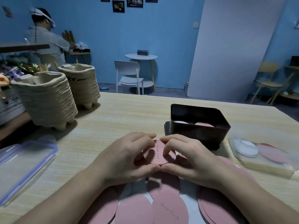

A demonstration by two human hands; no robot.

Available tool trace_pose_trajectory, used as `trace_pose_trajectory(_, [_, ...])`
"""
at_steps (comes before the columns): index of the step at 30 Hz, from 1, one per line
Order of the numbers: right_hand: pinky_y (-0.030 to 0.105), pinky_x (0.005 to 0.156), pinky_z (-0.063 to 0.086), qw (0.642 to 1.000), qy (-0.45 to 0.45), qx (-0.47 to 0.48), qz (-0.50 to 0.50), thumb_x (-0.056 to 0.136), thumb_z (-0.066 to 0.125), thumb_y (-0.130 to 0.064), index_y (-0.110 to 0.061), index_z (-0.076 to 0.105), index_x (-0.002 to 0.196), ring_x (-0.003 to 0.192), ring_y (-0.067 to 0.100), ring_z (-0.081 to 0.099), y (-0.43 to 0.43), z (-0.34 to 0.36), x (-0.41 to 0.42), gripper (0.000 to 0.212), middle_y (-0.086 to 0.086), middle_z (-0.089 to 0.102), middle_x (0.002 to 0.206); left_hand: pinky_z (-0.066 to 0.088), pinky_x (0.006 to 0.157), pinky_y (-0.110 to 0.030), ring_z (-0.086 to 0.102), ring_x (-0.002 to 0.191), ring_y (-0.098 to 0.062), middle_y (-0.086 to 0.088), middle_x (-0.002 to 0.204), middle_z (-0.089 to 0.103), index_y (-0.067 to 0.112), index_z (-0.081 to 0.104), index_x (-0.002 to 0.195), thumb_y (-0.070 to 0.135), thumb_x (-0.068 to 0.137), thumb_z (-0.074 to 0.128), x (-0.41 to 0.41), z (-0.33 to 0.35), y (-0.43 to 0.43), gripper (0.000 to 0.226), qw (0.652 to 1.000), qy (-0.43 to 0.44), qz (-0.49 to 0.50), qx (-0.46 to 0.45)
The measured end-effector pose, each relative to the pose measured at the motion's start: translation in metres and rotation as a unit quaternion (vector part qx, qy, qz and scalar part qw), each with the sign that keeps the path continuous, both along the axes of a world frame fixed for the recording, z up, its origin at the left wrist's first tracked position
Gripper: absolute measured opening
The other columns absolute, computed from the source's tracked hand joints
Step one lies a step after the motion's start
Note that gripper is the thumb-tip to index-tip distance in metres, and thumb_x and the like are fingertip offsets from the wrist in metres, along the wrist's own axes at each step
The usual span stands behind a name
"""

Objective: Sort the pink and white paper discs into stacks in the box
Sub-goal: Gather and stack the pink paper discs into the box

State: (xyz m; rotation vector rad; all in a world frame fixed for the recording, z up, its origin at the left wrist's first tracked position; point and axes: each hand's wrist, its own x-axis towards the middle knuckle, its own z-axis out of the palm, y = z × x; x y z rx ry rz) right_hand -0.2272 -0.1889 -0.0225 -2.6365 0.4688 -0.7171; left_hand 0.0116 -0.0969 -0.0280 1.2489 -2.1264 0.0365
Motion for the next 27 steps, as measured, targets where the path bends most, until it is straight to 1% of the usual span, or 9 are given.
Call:
trace_pose_trajectory(2, [0.035,0.087,0.055,1.000,-0.003,0.009,-0.004,0.092,0.074,-0.050,-0.027,0.059,0.096,0.130,0.003,0.057,0.0012,0.0003,-0.0012,0.028,-0.005,0.061,0.132,0.054,0.094,-0.030,0.064,0.124,-0.006,0.004,0.127,0.071,0.023,0.062,0.110,0.053,0.085,0.078,0.0054,-0.0002,0.0018,0.042,1.000,0.023,0.001,0.015])
trace_pose_trajectory(4, [0.035,0.087,0.056,1.000,-0.007,0.016,-0.003,0.091,0.075,-0.050,-0.028,0.059,0.095,0.132,0.004,0.056,0.0021,0.0009,-0.0018,0.028,-0.005,0.061,0.130,0.056,0.088,-0.031,0.069,0.114,-0.008,0.005,0.122,0.073,0.021,0.064,0.108,0.047,0.084,0.082,0.0082,-0.0015,0.0029,0.040,0.999,0.048,-0.003,0.016])
trace_pose_trajectory(10, [0.025,0.099,0.049,0.999,-0.034,0.014,0.008,0.088,0.079,-0.048,-0.023,0.060,0.099,0.137,0.001,0.051,0.0028,0.0017,0.0006,0.034,-0.005,0.065,0.126,0.055,0.088,-0.022,0.067,0.115,-0.003,0.007,0.121,0.071,0.019,0.064,0.106,0.039,0.083,0.086,0.0048,-0.0019,0.0019,0.038,0.997,0.076,-0.023,0.025])
trace_pose_trajectory(14, [0.017,0.102,0.045,0.999,-0.044,0.009,0.010,0.088,0.078,-0.049,-0.024,0.060,0.098,0.139,0.000,0.050,0.0031,0.0019,0.0009,0.032,-0.003,0.064,0.132,0.057,0.089,-0.030,0.067,0.118,-0.008,0.008,0.123,0.071,0.019,0.065,0.105,0.038,0.082,0.088,0.0056,-0.0045,0.0007,0.038,0.993,0.103,-0.031,0.045])
trace_pose_trajectory(17, [0.019,0.103,0.046,0.999,-0.046,0.007,0.010,0.088,0.079,-0.047,-0.024,0.060,0.096,0.141,-0.001,0.048,0.0029,0.0026,0.0009,0.031,0.000,0.065,0.133,0.057,0.088,-0.031,0.067,0.118,-0.007,0.007,0.122,0.072,0.017,0.067,0.104,0.039,0.081,0.089,0.0071,-0.0053,-0.0001,0.039,0.992,0.106,-0.032,0.054])
trace_pose_trajectory(20, [0.020,0.101,0.048,0.999,-0.034,-0.005,0.013,0.088,0.080,-0.046,-0.020,0.062,0.095,0.138,-0.006,0.048,0.0022,0.0023,0.0023,0.032,0.002,0.067,0.131,0.056,0.081,-0.029,0.068,0.102,-0.009,0.008,0.118,0.071,0.018,0.067,0.100,0.037,0.079,0.088,0.0063,-0.0040,-0.0010,0.036,0.993,0.095,-0.031,0.057])
trace_pose_trajectory(22, [0.024,0.098,0.050,1.000,-0.016,-0.019,0.018,0.088,0.080,-0.046,-0.021,0.060,0.094,0.136,-0.006,0.049,0.0015,0.0023,0.0042,0.032,0.003,0.067,0.129,0.056,0.076,-0.027,0.065,0.096,-0.008,0.008,0.113,0.070,0.018,0.064,0.096,0.033,0.075,0.087,0.0038,-0.0023,-0.0012,0.034,0.995,0.083,-0.025,0.045])
trace_pose_trajectory(25, [0.030,0.095,0.052,0.999,0.008,-0.034,0.028,0.088,0.080,-0.045,-0.021,0.059,0.092,0.132,-0.005,0.052,0.0008,0.0046,0.0061,0.032,0.003,0.066,0.127,0.055,0.076,-0.024,0.065,0.099,-0.008,0.006,0.110,0.069,0.016,0.064,0.094,0.026,0.073,0.087,0.0007,-0.0009,-0.0008,0.033,0.997,0.070,-0.030,0.027])
trace_pose_trajectory(27, [0.032,0.090,0.053,0.999,0.017,-0.031,0.035,0.087,0.082,-0.044,-0.021,0.060,0.092,0.124,0.000,0.058,0.0009,0.0061,0.0062,0.032,0.002,0.065,0.127,0.054,0.078,-0.023,0.065,0.101,-0.007,0.006,0.110,0.068,0.016,0.065,0.094,0.026,0.072,0.089,0.0001,-0.0007,-0.0005,0.035,0.998,0.056,-0.030,0.026])
